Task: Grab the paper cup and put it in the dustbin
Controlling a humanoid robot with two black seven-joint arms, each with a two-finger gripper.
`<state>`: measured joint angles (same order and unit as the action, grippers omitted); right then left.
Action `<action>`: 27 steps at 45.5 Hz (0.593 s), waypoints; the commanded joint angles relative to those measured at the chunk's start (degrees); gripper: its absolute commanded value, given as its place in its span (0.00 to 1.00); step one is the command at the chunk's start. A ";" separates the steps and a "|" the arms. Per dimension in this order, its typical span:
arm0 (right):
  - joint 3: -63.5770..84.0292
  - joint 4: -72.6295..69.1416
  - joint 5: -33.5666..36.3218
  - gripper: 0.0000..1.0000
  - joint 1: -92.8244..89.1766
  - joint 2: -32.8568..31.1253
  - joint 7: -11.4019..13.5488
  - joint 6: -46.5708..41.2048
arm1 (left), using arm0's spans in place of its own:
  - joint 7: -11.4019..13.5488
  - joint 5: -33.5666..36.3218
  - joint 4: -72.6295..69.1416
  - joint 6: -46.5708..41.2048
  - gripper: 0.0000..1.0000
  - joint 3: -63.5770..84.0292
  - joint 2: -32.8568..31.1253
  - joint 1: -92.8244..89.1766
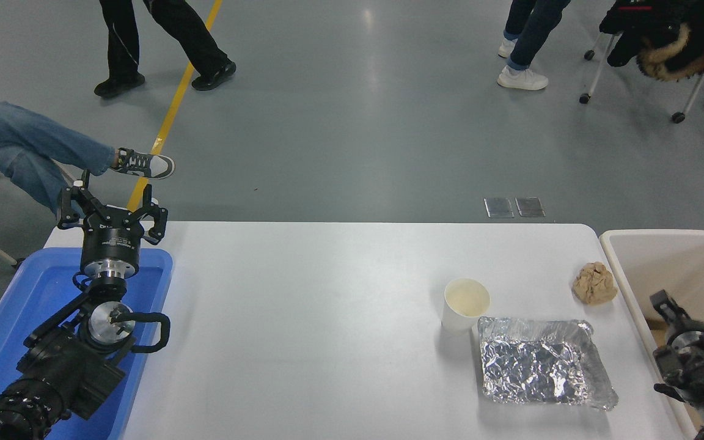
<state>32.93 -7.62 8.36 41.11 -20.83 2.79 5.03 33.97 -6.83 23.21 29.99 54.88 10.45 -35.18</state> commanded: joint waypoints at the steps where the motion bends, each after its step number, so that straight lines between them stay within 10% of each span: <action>1: 9.14 -33.75 0.16 1.00 22.23 -17.83 0.47 -1.51 | -0.13 0.06 0.00 0.16 0.99 -0.03 0.01 -0.07; 13: 43.61 -58.11 0.25 1.00 58.70 -11.17 -0.41 -7.47 | -0.13 0.06 0.00 0.07 0.99 -0.03 0.01 0.02; 27: 47.32 -80.61 -0.72 1.00 88.68 4.04 -0.59 -24.00 | -0.04 0.06 0.00 0.16 0.99 -0.03 0.01 0.02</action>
<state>73.94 -69.09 8.22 105.50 -26.03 2.35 -9.27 33.87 -6.76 23.21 30.13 54.84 10.45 -35.17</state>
